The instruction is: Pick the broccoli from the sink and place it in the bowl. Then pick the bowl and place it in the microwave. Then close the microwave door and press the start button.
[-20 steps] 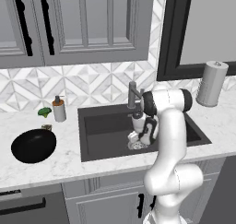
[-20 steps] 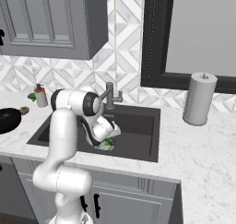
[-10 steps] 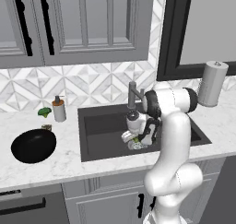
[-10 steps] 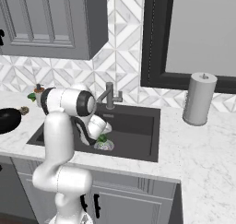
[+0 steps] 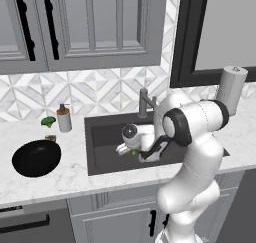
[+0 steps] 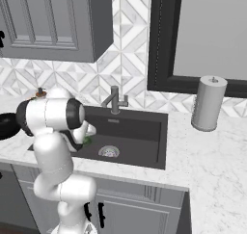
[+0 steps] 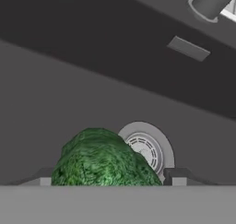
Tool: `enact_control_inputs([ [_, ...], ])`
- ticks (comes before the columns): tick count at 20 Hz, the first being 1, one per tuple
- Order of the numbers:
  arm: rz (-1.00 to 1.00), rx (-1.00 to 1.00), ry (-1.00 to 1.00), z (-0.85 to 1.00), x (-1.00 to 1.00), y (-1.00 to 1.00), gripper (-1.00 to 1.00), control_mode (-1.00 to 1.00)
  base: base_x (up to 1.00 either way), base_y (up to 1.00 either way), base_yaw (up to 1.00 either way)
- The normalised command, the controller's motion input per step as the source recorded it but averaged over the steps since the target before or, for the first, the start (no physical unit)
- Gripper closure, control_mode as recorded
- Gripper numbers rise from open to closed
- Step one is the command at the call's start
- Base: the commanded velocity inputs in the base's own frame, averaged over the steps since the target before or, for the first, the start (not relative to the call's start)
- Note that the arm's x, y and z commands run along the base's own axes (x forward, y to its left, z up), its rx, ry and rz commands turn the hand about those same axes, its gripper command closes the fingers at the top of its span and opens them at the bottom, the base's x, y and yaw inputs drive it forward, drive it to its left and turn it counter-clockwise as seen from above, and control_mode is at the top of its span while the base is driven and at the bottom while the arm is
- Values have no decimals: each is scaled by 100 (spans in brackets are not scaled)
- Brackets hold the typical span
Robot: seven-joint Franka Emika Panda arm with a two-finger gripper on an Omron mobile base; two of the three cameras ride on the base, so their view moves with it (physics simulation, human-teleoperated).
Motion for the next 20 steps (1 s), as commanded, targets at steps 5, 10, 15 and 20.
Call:
enact_control_inputs([
  [5,-5,11,1,100,-31,44,100,-100,0,0,0],
  [10,-4,11,7,100,-27,44,100,-100,0,0,0],
  [15,-3,11,9,100,-29,46,100,-100,0,0,0],
  [20,-2,8,9,100,-19,68,100,-100,0,0,0],
])
